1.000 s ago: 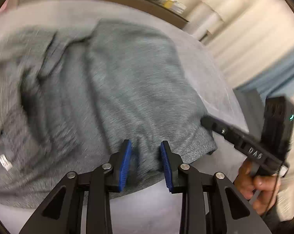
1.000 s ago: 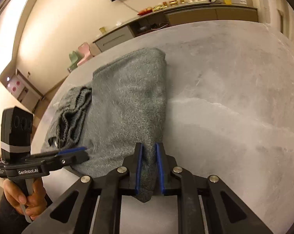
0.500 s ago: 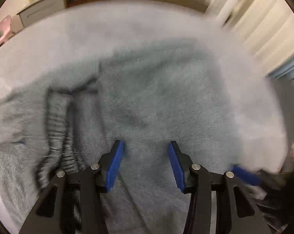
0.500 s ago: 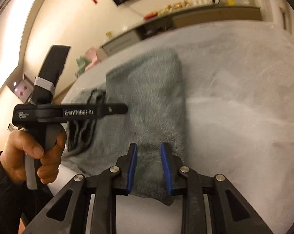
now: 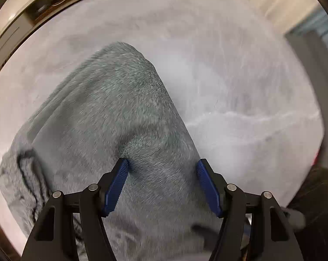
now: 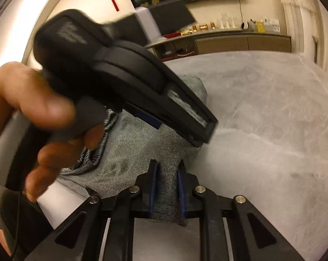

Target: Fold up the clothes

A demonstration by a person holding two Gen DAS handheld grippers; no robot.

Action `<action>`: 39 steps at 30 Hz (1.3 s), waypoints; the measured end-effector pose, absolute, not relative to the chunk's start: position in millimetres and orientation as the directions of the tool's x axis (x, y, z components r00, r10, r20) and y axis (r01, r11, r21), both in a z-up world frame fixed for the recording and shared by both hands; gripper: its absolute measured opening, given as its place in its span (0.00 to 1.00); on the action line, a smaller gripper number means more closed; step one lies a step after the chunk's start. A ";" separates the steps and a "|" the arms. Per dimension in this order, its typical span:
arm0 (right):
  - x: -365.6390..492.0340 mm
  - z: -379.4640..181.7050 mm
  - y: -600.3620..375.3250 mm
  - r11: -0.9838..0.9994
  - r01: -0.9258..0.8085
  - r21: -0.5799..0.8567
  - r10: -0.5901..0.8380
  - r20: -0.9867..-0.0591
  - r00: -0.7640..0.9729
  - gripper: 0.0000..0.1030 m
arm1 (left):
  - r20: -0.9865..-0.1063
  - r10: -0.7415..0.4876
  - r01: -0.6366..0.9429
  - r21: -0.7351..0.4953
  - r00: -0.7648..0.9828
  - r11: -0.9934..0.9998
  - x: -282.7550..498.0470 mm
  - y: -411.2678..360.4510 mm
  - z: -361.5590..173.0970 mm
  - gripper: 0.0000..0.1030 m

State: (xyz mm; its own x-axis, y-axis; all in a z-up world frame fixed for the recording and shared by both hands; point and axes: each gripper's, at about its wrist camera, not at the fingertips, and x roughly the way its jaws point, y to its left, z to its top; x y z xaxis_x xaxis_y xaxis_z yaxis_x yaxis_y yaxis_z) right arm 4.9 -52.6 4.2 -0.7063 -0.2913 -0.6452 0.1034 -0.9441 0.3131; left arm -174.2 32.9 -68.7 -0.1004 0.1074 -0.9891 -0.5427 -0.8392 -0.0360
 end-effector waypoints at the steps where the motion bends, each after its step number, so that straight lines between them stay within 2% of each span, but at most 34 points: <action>1: 3.5 3.8 -52.8 -0.943 0.102 0.316 -0.292 -0.643 -0.708 0.18 | -0.987 0.104 -0.549 -0.021 -0.121 -0.836 -170.4 33.2 -69.2 0.58; 2: 2.0 5.5 -52.5 -0.940 0.109 0.324 -0.301 -0.631 -0.715 0.17 | -0.984 0.097 -0.558 0.002 -0.147 -0.830 -166.2 32.6 -68.7 0.33; 3: 0.5 7.4 -52.2 -0.936 0.116 0.332 -0.309 -0.618 -0.723 0.17 | -0.980 0.094 -0.575 0.022 -0.172 -0.818 -160.5 30.8 -66.9 0.27; 5: 8.6 20.8 -48.2 -0.915 0.172 0.365 -0.361 -0.553 -0.751 0.18 | -0.969 0.167 -0.582 -0.030 -0.183 -0.813 -149.1 15.0 -53.7 0.11; 6: 12.9 27.6 -46.1 -0.903 0.200 0.380 -0.387 -0.518 -0.763 0.26 | -0.957 0.223 -0.569 -0.081 -0.186 -0.819 -145.3 2.8 -43.1 0.11; 7: 20.3 36.6 -45.3 -0.891 0.236 0.388 -0.413 -0.476 -0.777 0.41 | -0.939 0.287 -0.546 -0.141 -0.190 -0.826 -142.5 -11.3 -30.4 0.10; 9: 33.8 53.9 -51.3 -0.864 0.313 0.394 -0.466 -0.391 -0.794 0.56 | -0.881 0.414 -0.497 -0.259 -0.230 -0.828 -135.7 -53.1 1.5 0.10; 11: 41.3 65.6 -62.9 -0.836 0.390 0.387 -0.523 -0.345 -0.780 0.56 | -0.802 0.519 -0.443 -0.366 -0.295 -0.818 -127.3 -110.0 31.4 0.10; 13: 41.3 68.6 -81.5 -0.826 0.441 0.351 -0.553 -0.352 -0.755 0.57 | -0.733 0.562 -0.376 -0.432 -0.382 -0.819 -117.4 -179.5 47.3 0.10; 15: 27.8 66.8 -106.0 -0.816 0.456 0.355 -0.573 -0.391 -0.720 0.57 | -0.690 0.556 -0.274 -0.485 -0.464 -0.830 -111.7 -253.5 41.2 0.10; 17: 7.6 68.8 -141.0 -0.811 0.480 0.336 -0.585 -0.429 -0.688 0.57 | -0.665 0.534 -0.164 -0.536 -0.522 -0.828 -107.9 -324.4 22.3 0.17; 18: -2.7 69.8 -158.6 -0.808 0.492 0.326 -0.590 -0.448 -0.672 0.57 | -0.682 0.529 -0.112 -0.556 -0.506 -0.824 -109.4 -343.7 -1.7 0.21; 19: -9.7 70.7 -180.8 -0.805 0.511 0.300 -0.591 -0.468 -0.656 0.56 | -0.705 0.524 -0.073 -0.563 -0.479 -0.824 -108.8 -353.8 -23.6 0.27; 21: -22.8 69.3 -228.6 -0.802 0.552 0.227 -0.582 -0.505 -0.637 0.56 | -0.731 0.516 -0.021 -0.568 -0.446 -0.823 -102.0 -370.2 -58.7 0.27; 23: -39.0 55.8 -262.5 -0.805 0.573 0.154 -0.547 -0.567 -0.616 0.56 | -0.691 0.563 -0.017 -0.624 -0.454 -0.781 -92.1 -374.8 -77.4 0.33; 26: -76.0 24.4 -297.8 -0.822 0.569 0.025 -0.427 -0.688 -0.586 0.56 | -0.671 0.599 -0.031 -0.655 -0.436 -0.755 -80.9 -381.5 -86.4 0.34; 28: -85.8 1.3 -289.0 -0.849 0.529 -0.004 -0.350 -0.745 -0.568 0.56 | -0.656 0.622 -0.061 -0.665 -0.428 -0.744 -71.4 -387.8 -81.2 0.34; 32: -95.1 6.6 -257.2 -0.899 0.417 0.135 -0.371 -0.741 -0.560 0.56 | -0.654 0.635 -0.106 -0.657 -0.410 -0.746 -92.2 -404.0 -67.1 0.34; 33: -89.1 16.2 -260.1 -0.891 0.428 0.149 -0.396 -0.715 -0.576 0.57 | -0.650 0.650 -0.114 -0.667 -0.394 -0.736 -103.1 -406.0 -66.9 0.34; 35: -73.0 31.1 -277.2 -0.857 0.489 0.160 -0.461 -0.662 -0.591 0.65 | -0.631 0.687 -0.131 -0.695 -0.362 -0.707 -120.4 -408.8 -66.8 0.35; 36: -63.4 35.4 -291.4 -0.829 0.536 0.157 -0.500 -0.637 -0.587 0.73 | -0.624 0.701 -0.136 -0.705 -0.345 -0.695 -133.0 -407.0 -70.3 0.37; 38: -38.5 24.5 -331.6 -0.753 0.655 0.060 -0.523 -0.659 -0.540 0.75 | -0.626 0.708 -0.133 -0.711 -0.327 -0.690 -142.1 -412.8 -74.9 0.39; 39: -36.2 13.0 -348.4 -0.729 0.685 -0.014 -0.488 -0.691 -0.533 0.74 | -0.630 0.705 -0.122 -0.711 -0.326 -0.692 -144.1 -418.0 -78.6 0.40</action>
State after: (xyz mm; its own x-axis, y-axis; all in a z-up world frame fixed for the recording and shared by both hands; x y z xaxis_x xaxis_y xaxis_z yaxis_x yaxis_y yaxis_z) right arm -36.2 -348.4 13.0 -0.5333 -0.4875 -0.6913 0.6848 -0.7286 -0.0145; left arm -144.1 -418.0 -78.6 -0.3265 0.7049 -0.6297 -0.1221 -0.6920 -0.7115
